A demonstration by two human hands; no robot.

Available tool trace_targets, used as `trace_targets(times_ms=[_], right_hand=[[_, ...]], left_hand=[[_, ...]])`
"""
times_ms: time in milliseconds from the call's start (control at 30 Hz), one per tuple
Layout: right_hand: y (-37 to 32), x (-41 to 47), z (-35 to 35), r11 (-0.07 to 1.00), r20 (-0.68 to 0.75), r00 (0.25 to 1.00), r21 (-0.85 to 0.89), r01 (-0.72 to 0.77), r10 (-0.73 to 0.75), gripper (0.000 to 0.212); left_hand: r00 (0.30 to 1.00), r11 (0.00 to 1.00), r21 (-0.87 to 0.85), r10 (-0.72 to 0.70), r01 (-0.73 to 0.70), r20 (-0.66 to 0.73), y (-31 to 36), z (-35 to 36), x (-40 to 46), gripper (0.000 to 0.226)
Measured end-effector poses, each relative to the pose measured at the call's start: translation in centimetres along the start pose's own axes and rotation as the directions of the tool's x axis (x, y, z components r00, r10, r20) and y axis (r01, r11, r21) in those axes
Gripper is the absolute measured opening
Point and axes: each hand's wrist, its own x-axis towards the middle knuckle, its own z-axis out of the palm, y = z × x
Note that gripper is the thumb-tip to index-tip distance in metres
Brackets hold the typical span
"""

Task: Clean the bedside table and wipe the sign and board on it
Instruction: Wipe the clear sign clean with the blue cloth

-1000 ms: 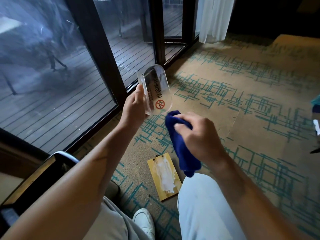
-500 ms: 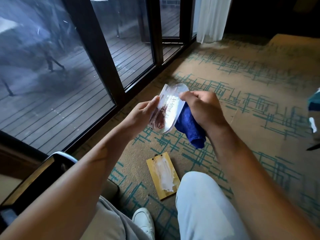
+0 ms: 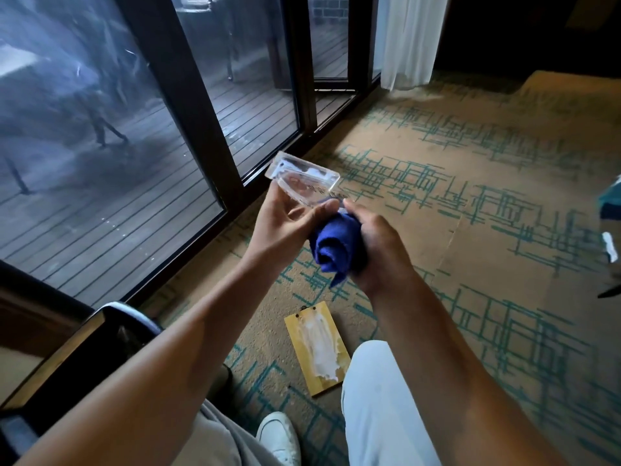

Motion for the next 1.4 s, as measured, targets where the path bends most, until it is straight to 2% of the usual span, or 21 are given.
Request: trace_targets(times_ms=[100, 167, 233, 300, 400, 500, 600, 767, 833, 967, 1100, 1233, 1400], right_hand=[[0.7, -0.8, -0.3, 0.994, 0.069, 0.996, -0.093, -0.058, 0.064, 0.057], [0.4, -1.7, -1.3, 0.959, 0.022, 1.000, -0.282, -0.015, 0.022, 0.046], [-0.2, -2.9, -2.4, 0.850, 0.026, 0.998, -0.522, 0.068, -0.064, 0.023], [-0.9, -3.4, -3.2, 0.759, 0.108, 0.992, -0.640, 0.123, -0.069, 0.010], [-2.2, -2.8, -4.0, 0.634, 0.158, 0.975, -0.741, 0.220, -0.154, 0.015], [-4.0, -2.4, -3.4, 0.626, 0.254, 0.914, -0.668, 0.402, -0.316, 0.023], [-5.9, -3.0, -1.2, 0.620, 0.407, 0.823, -0.543, 0.566, -0.395, 0.021], [-7.6, -3.1, 2.6, 0.543, 0.521, 0.696, -0.440, 0.715, -0.495, 0.023], [-7.2, -2.9, 3.3, 0.514, 0.528, 0.676, -0.441, 0.736, -0.515, 0.020], [-5.7, -2.5, 3.2, 0.472, 0.488, 0.637, -0.428, 0.770, -0.597, 0.020], [-3.9, -1.9, 1.9, 0.446, 0.465, 0.664, -0.500, 0.743, -0.585, 0.024], [-2.7, -1.5, 0.6, 0.315, 0.474, 0.635, -0.591, 0.743, -0.610, 0.025], [-1.5, -1.2, -0.9, 0.203, 0.498, 0.621, -0.657, 0.726, -0.605, 0.020]], left_hand=[[0.991, 1.000, 0.009, 0.010, -0.009, -0.131, 0.6, -0.8, 0.3, 0.058], [0.985, 1.000, 0.029, 0.006, -0.001, -0.173, 0.9, -1.6, 0.5, 0.056], [0.989, 0.998, 0.068, 0.012, -0.002, -0.147, 1.1, -2.1, 0.5, 0.059], [0.995, 0.991, 0.130, 0.009, 0.004, -0.100, 1.2, -2.4, 0.4, 0.066], [0.997, 0.981, 0.196, 0.005, 0.011, -0.079, 1.3, -2.8, 0.3, 0.068], [0.998, 0.978, 0.209, -0.005, 0.018, -0.063, 1.4, -3.1, 0.3, 0.068], [1.000, 0.974, 0.227, -0.003, 0.007, -0.018, 1.6, -2.7, 0.1, 0.070], [0.998, 0.960, 0.274, 0.042, -0.054, 0.052, 2.2, -1.5, -0.3, 0.064], [0.995, 0.961, 0.263, 0.079, -0.091, 0.056, 2.6, -1.4, -0.4, 0.057], [0.989, 0.963, 0.225, 0.151, -0.149, 0.009, 3.3, -1.0, -0.8, 0.060], [0.985, 0.968, 0.198, 0.168, -0.157, -0.041, 3.3, -1.5, -0.5, 0.062], [0.982, 0.955, 0.252, 0.178, -0.158, -0.057, 3.1, -1.9, -0.5, 0.055], [0.980, 0.956, 0.257, 0.170, -0.139, -0.101, 3.3, -2.1, -0.2, 0.060]])
